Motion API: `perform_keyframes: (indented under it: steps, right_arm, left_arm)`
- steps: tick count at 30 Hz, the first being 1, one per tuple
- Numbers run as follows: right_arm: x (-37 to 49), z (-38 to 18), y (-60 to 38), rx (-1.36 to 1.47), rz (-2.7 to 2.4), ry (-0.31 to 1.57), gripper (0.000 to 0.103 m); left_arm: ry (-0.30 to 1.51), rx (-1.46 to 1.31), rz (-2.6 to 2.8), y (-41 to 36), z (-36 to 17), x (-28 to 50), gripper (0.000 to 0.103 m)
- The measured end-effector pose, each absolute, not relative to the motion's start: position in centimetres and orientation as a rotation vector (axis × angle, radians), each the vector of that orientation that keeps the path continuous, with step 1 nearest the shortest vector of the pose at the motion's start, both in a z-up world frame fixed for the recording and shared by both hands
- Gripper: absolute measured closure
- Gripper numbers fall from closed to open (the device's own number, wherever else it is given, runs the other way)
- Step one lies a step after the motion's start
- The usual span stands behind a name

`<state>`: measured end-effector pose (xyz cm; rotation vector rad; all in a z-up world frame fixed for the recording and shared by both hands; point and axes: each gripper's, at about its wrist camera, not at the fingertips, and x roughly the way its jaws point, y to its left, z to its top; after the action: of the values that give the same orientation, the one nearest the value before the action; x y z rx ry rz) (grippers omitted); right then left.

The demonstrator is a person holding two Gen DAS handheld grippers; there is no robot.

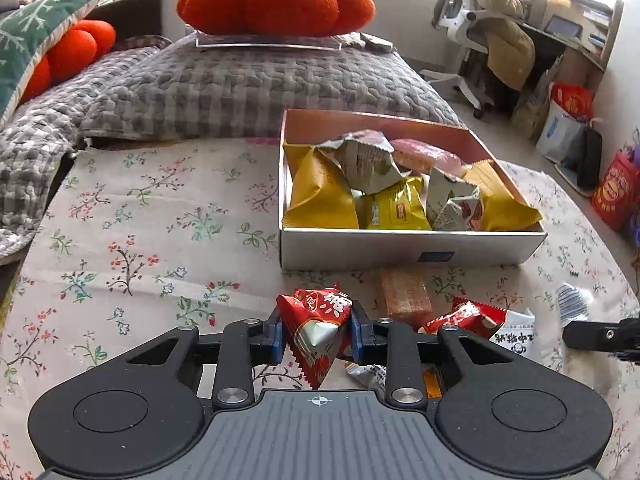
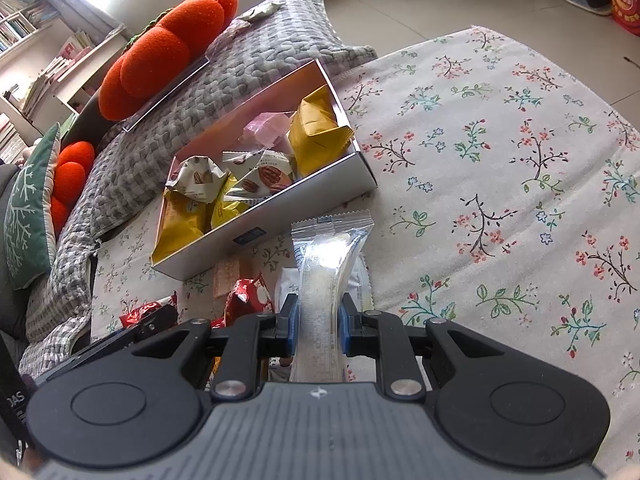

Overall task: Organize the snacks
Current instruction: 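Carry the clear bag into the box and open the right gripper while the left holds a red wrapper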

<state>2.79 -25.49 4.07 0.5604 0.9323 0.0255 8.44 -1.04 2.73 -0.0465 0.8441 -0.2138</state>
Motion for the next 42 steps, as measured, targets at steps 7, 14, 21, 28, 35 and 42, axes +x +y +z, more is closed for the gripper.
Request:
perform_keyframes:
  steps: [7, 14, 21, 28, 35, 42]
  right_arm:
    - [2.8, 4.0, -25.7, 0.564, 0.013, 0.930, 0.085]
    - [3.2, 4.2, -26.6, 0.580, -0.011, 0.899, 0.085]
    - [4.2, 4.3, -26.3, 0.584, 0.025, 0.883, 0.085]
    - [6.3, 4.0, -26.1, 0.701, 0.142, 0.911, 0.085]
    - [9.5, 4.9, -25.0, 0.737, 0.262, 0.901, 0.085]
    - [13.0, 4.1, -24.3, 0.821, 0.353, 0.949, 0.085]
  left_arm:
    - [0.801, -0.065, -0.222, -0.9, 4.2, 7.7, 0.075]
    - [0.805, -0.113, -0.255, -1.0, 4.5, 8.4, 0.075]
    - [0.802, -0.112, -0.299, -2.0, 4.9, 9.4, 0.075]
    - [0.803, -0.133, -0.323, -2.3, 5.0, 11.1, 0.075]
    - [0.786, -0.095, -0.337, -3.5, 5.4, 13.3, 0.075]
    - [0.792, -0.075, -0.371, -4.7, 4.6, 16.6, 0.075]
